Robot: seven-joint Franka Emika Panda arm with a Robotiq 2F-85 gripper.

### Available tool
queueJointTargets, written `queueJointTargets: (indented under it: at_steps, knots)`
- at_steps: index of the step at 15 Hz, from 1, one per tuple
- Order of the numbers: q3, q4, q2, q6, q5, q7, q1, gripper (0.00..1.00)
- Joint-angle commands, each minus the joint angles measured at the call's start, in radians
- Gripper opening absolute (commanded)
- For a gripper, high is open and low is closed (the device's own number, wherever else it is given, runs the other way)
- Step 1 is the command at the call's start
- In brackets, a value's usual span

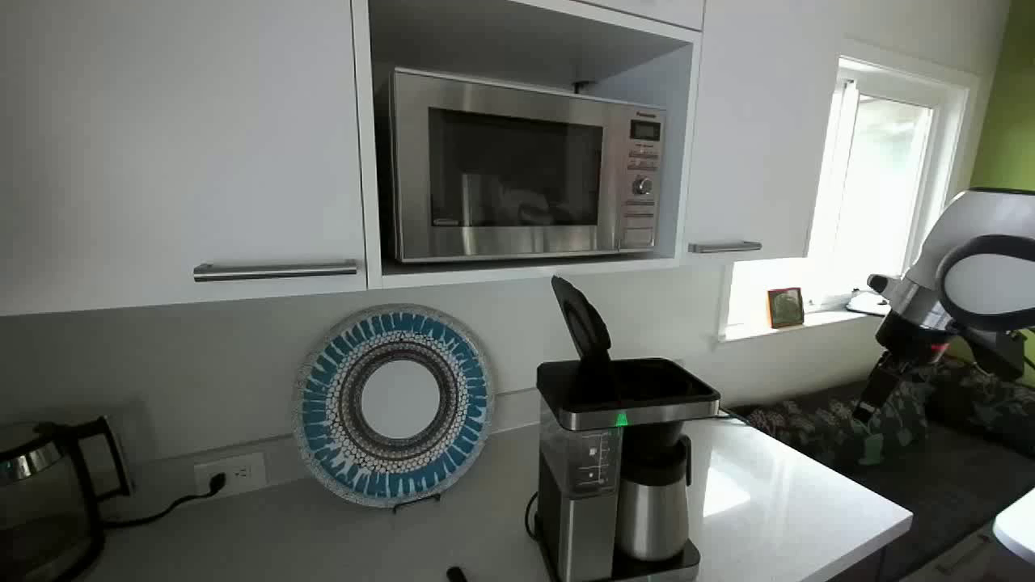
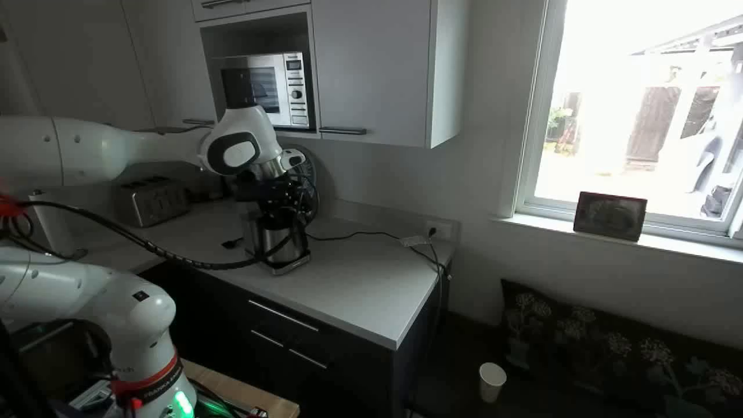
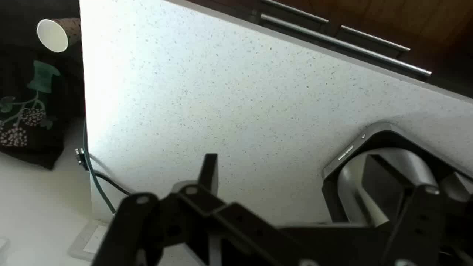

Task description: Close the lid of the coffee maker

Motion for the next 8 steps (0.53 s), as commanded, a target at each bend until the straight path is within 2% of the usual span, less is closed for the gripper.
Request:
queueJointTargets:
  at_steps: [1, 4, 8]
  knots:
    - [0.0, 0.002, 0.001, -0.002, 0.0, 0.0, 0.0, 1.0]
    - [0.0, 0.002, 0.001, -0.002, 0.0, 0.0, 0.0, 1.0]
    - [0.084, 0.033, -0.047, -0.029, 0.034, 0.0, 0.073, 1.0]
